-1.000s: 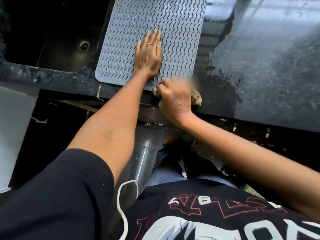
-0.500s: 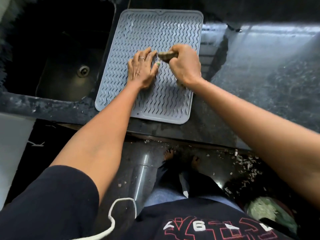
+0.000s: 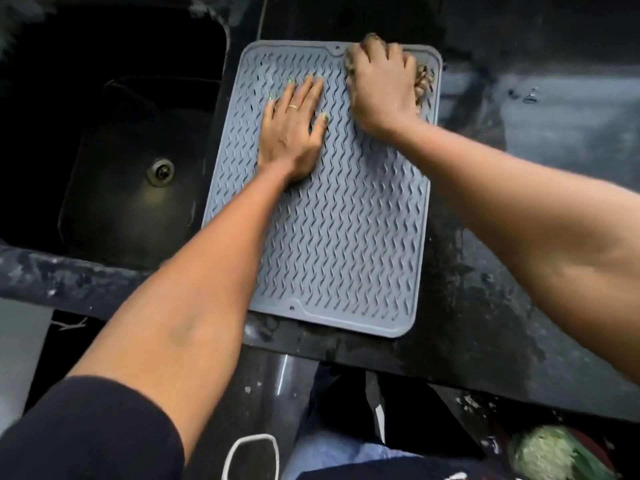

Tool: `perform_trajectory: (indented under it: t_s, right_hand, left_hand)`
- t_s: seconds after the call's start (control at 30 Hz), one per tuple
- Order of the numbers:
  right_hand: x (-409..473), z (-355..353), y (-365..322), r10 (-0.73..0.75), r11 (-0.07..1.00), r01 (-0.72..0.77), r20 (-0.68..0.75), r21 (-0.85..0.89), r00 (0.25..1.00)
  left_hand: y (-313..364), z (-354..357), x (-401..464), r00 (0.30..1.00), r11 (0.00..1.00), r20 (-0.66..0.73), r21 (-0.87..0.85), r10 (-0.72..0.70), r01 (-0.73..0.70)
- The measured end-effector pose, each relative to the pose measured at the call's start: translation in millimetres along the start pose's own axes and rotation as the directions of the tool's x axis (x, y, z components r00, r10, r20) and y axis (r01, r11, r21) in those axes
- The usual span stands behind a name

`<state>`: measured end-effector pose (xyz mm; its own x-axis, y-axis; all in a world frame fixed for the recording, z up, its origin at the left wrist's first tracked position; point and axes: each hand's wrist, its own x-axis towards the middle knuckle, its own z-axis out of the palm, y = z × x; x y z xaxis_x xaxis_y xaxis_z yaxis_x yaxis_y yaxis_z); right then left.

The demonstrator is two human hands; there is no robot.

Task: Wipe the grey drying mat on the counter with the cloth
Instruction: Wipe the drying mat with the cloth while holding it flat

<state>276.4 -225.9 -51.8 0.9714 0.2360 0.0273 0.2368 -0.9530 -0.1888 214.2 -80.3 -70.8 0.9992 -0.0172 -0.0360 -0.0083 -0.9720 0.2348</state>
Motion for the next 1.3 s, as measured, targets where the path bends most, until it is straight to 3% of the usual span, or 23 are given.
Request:
perform_trajectory:
  t_s: [0.07,0.27,0.47,0.53,0.6,0.67,0.73,0.87,0.9,1.0,1.1,1.3]
  right_hand:
    - [-0.5,7.5,0.5,-0.015,0.999,0.012,-0.118,-0.033,0.993]
    - [-33.0,4.0,-9.1,-0.128,0.991,0.132,-0.190,0.005,0.973]
    - [-125.8,-5.5,-27.7,-0.309,0.951,0.309,-0.119,-0.017,0.944]
    - [-126.9,-13.1,-25.6,-0.340,0.937,0.345,-0.084,0.057,0.937]
    - [-112.3,-23.2,-20.5,-0.254,0.938,0.270,-0.101,0.215,0.962]
    - [-80.9,-30.1,-10.1,-0.072,0.945,0.128,-0.190,0.299,0.979]
    - [-41.1,-30.4,0.9,0.017,0.974,0.038,-0.244,0.222,0.970]
    - [7.0,-14.2,2.0,-0.029,1.000,0.029,-0.001,0.007,1.000]
    - [7.8,-8.3,0.4,-0.024,1.000,0.024,-0.002,-0.008,1.000]
    - [-7.8,-2.3,-8.4,-0.030,1.000,0.030,-0.080,-0.007,0.996]
    - [-42.2,-2.5,-13.4,-0.119,0.992,0.124,-0.122,0.032,0.985]
    - [-117.8,-8.4,-36.9,-0.247,0.969,0.248,-0.089,0.008,0.965]
  left_hand:
    - [-0.5,1.7,1.9,1.000,1.000,-0.013,0.014,0.010,-0.009]
    - [-1.0,2.5,3.5,1.000,0.999,-0.001,0.033,0.015,-0.015]
    - [0.0,0.2,1.0,1.000,1.000,0.011,0.020,0.019,-0.019]
    - [1.4,-0.2,0.3,1.000,1.000,0.010,0.016,0.021,-0.021]
    - [1.7,0.4,1.2,1.000,1.000,0.004,0.020,0.015,-0.015]
    - [0.6,0.7,2.5,1.000,1.000,0.002,0.022,0.005,-0.005]
    - [1.5,1.2,2.1,1.000,1.000,-0.007,0.008,0.005,-0.005]
    - [0.8,0.1,0.4,1.000,1.000,-0.018,-0.006,0.003,-0.003]
    - [0.9,0.2,0.5,1.000,1.000,-0.017,0.002,0.003,-0.003]
    - [1.3,1.0,2.3,1.000,1.000,-0.018,0.024,0.004,-0.004]
    - [1.5,0.9,2.2,1.000,0.999,-0.011,0.039,0.000,0.000]
    - [3.0,-3.6,-0.5,1.000,0.999,0.008,0.034,0.006,-0.006]
